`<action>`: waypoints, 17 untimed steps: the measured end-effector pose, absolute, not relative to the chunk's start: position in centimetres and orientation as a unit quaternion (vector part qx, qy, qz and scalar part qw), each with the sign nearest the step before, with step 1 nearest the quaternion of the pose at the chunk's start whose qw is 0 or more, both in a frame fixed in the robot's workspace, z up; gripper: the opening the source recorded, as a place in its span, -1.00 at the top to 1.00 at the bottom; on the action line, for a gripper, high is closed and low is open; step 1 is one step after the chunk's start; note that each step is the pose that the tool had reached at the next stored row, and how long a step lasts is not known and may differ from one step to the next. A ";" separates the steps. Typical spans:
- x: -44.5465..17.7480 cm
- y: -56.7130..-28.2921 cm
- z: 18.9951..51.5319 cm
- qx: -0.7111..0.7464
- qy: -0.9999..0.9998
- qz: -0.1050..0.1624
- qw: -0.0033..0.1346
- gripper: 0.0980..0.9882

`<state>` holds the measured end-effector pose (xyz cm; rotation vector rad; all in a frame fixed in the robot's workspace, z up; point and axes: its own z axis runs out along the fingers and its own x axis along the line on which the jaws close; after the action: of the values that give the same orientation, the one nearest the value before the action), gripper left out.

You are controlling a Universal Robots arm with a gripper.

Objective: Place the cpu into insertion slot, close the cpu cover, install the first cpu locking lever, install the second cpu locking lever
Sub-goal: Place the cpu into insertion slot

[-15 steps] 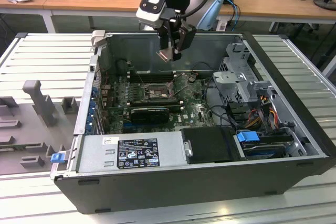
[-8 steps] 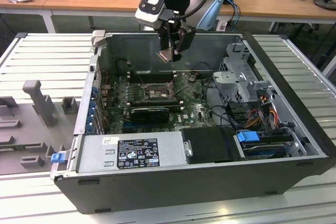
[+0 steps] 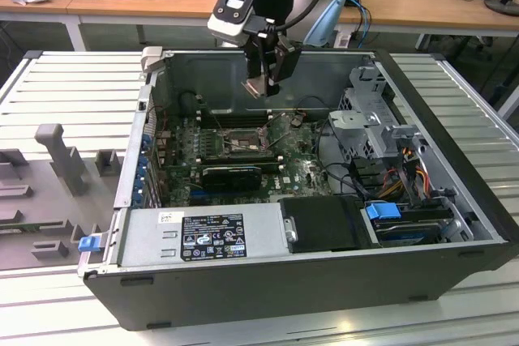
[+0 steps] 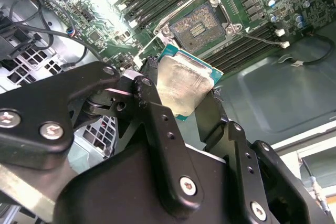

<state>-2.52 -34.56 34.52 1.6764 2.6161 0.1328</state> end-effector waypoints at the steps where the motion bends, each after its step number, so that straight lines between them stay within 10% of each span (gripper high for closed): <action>1: -2.5 -34.6 34.5 0.540 0.841 0.043 0.016 0.03; 17: -2.5 -34.6 33.9 0.562 0.826 0.042 0.017 0.03</action>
<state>-2.52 -34.55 33.90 1.7467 2.5670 0.1314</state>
